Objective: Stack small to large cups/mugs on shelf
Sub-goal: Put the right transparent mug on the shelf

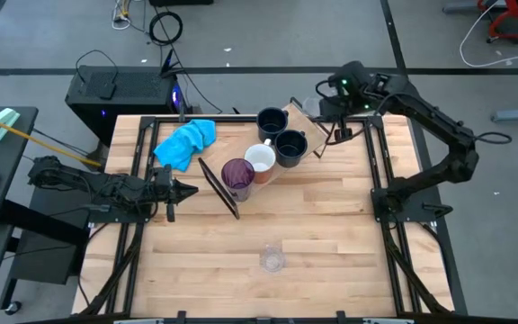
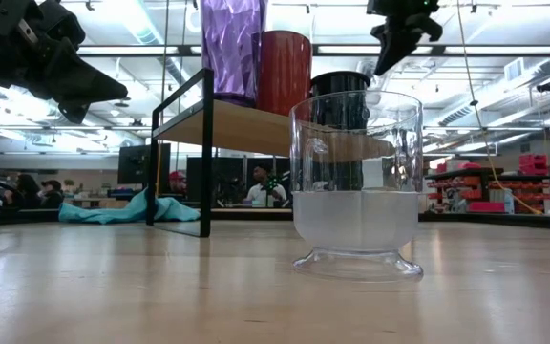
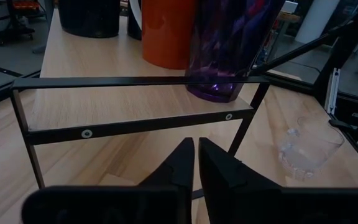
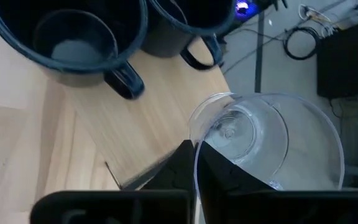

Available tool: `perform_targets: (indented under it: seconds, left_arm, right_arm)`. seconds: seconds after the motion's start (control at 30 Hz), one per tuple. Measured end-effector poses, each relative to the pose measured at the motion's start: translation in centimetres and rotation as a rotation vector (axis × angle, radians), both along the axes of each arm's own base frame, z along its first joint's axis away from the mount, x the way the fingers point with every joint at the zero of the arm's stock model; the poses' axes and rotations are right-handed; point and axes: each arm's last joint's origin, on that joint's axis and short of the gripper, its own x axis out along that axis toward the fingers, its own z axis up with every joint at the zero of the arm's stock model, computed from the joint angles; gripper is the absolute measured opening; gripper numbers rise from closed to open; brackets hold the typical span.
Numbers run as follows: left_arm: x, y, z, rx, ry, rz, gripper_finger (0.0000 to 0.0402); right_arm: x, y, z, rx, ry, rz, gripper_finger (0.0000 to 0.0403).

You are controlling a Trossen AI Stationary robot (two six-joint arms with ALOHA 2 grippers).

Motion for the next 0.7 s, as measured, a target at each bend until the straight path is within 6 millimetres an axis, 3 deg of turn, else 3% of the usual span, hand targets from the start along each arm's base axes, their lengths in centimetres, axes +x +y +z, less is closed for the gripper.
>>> perform_targets:
  seconds: [0.2, 0.43, 0.7]
  left_arm:
    - [0.0, 0.0, 0.0, 0.0, 0.0, 0.001, 0.0039]
    - [0.0, 0.0, 0.0, 0.0, 0.0, 0.0, 0.0037]
    - [0.0, 0.0, 0.0, 0.0, 0.0, 0.001, 0.0028]
  right_arm:
    - [1.8, -0.9, -0.7, 0.016, 0.027, 0.019, 0.0014]
    - [3.6, -2.0, 0.0, 0.053, 0.0, 0.052, 0.0014]
    - [4.1, -3.1, -0.9, 0.153, 0.042, 0.056, 0.0014]
